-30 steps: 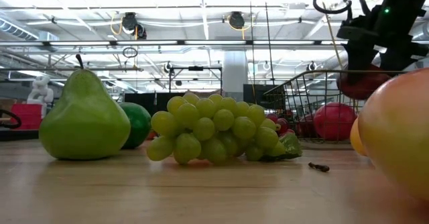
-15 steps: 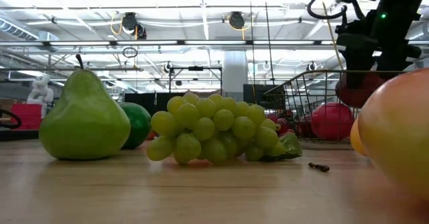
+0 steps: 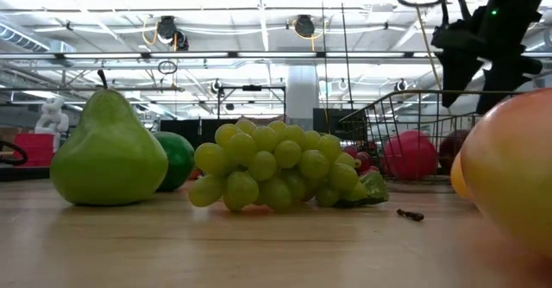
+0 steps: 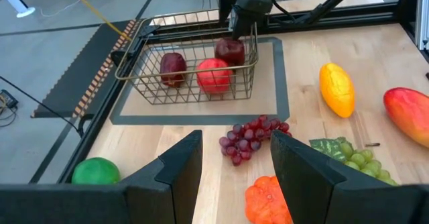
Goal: Build produce basket
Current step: Put the bottom pear into the gold wire basket
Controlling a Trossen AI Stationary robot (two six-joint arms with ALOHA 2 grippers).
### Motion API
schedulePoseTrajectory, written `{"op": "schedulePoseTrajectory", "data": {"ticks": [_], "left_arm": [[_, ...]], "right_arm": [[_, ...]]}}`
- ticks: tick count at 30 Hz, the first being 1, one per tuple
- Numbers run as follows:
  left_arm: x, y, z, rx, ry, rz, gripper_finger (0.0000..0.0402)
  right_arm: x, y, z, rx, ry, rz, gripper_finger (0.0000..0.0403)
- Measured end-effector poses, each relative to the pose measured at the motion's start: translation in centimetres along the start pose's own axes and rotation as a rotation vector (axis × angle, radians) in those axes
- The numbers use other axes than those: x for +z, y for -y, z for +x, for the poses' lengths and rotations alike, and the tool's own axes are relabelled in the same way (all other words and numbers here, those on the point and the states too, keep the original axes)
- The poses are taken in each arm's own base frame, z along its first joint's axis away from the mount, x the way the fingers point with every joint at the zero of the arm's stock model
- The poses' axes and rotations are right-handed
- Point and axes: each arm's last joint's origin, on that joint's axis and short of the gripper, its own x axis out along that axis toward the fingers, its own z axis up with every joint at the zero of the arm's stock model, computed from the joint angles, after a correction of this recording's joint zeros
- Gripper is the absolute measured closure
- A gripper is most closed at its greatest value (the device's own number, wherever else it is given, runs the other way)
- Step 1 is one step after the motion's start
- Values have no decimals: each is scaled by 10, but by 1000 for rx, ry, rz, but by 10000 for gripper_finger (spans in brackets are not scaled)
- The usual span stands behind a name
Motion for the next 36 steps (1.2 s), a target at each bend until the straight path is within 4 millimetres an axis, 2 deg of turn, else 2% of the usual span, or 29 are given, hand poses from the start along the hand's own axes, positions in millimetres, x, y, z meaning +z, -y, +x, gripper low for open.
{"op": "schedulePoseTrajectory", "data": {"ticks": [7,15,24,29,31,36], "left_arm": [[-1,1,3,0,-11,21,224],[-5,3,11,-7,-57,74,224],[-12,9,22,-39,-121,96,224],[-21,25,19,-91,-209,87,224],[-25,37,16,-125,-221,74,224],[-50,71,10,-212,-284,61,225]], "right_arm": [[10,-13,-7,175,135,-95,8],[32,-40,-26,427,446,-294,8],[47,-59,-42,536,711,-425,8],[52,-64,-45,557,781,-439,8],[53,-65,-47,565,802,-445,8],[53,-65,-48,553,821,-480,8]]}}
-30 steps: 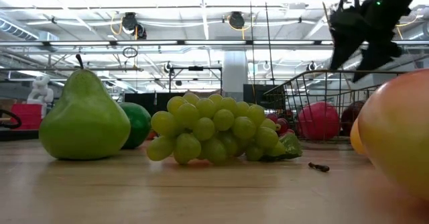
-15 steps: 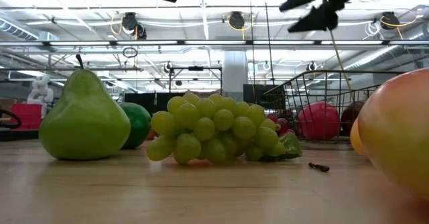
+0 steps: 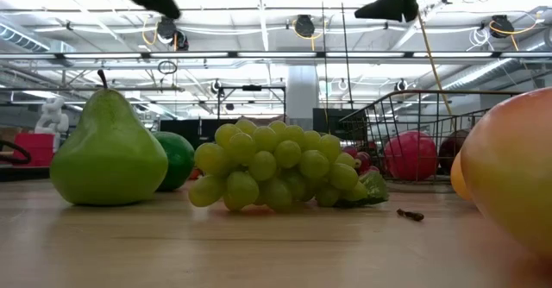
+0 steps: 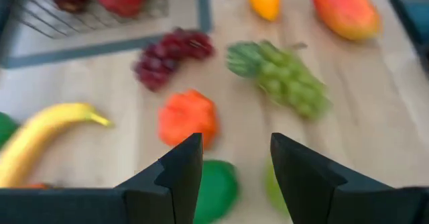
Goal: Build produce basket
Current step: Put the bottom pear into the gold wire basket
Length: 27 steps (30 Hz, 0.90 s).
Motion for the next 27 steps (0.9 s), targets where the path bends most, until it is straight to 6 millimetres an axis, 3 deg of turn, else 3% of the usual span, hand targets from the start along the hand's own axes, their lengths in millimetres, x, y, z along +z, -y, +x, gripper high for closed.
{"op": "schedulePoseTrajectory", "data": {"ticks": [11,27], "left_arm": [[-46,41,22,-123,34,14,225],[-88,44,47,-151,103,-24,225]], "right_arm": [[1,0,0,1,6,-26,8],[2,-2,0,60,15,39,8]]}}
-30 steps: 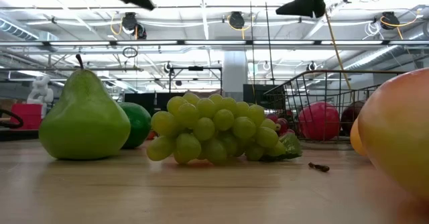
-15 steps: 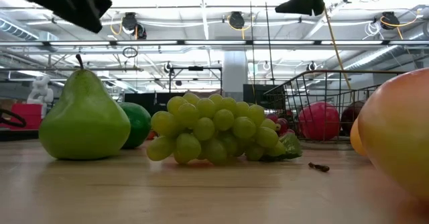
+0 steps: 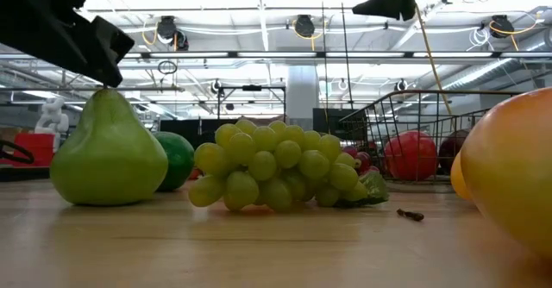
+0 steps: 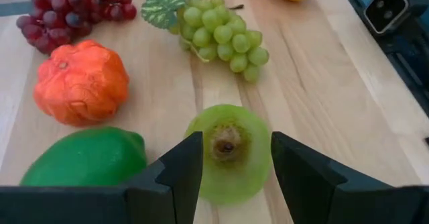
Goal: Build produce basket
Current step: Put the bottom pear into the gold wire basket
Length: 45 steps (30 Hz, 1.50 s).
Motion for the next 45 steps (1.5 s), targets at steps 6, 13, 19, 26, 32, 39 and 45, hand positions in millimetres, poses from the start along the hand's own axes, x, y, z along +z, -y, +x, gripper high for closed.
{"op": "schedulePoseTrajectory", "data": {"ticks": [6,13,19,26,32,39,45], "left_arm": [[-4,-1,2,-2,10,15,269],[-5,-1,2,-3,16,14,348],[-2,-3,3,-2,39,9,392],[2,-6,2,3,67,34,393],[15,-18,-6,35,160,83,392],[43,-42,-24,135,261,212,394],[78,-69,-41,234,299,313,395]], "right_arm": [[0,0,0,2,2,-2,8],[0,0,0,2,3,-13,8],[0,0,0,2,3,-14,8],[0,0,0,1,3,-12,8],[0,0,0,1,3,-11,8],[0,0,1,-2,1,28,8],[-3,-3,8,-2,-6,31,8]]}}
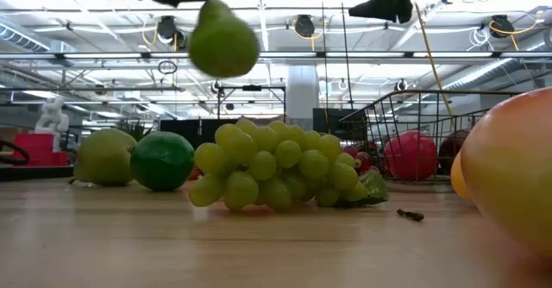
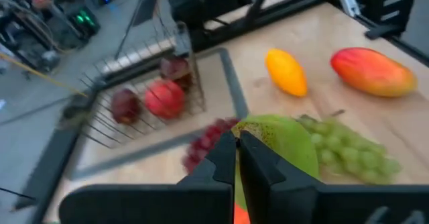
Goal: Build produce basket
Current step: Put the bottom pear into the gold wire basket
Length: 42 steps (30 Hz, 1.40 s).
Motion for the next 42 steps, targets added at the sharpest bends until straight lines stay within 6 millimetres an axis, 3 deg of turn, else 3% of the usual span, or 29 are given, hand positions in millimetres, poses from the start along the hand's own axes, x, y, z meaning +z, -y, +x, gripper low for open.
{"op": "schedulePoseTrajectory", "data": {"ticks": [7,13,23,29,35,42], "left_arm": [[17,-38,-2,56,-2,77,397],[14,-53,-2,53,-13,90,397],[8,-53,4,34,-53,82,395],[5,-52,7,25,-74,84,391],[5,-52,7,23,-78,84,385],[5,-52,7,25,-79,84,384]], "right_arm": [[-3,-9,20,35,51,-27,8],[-1,-22,47,47,25,-69,8],[-2,-55,119,85,-113,-153,8],[-9,-69,150,148,-178,-177,8],[-15,-65,164,217,-212,-99,9],[-18,-59,166,205,-257,-102,29]]}}
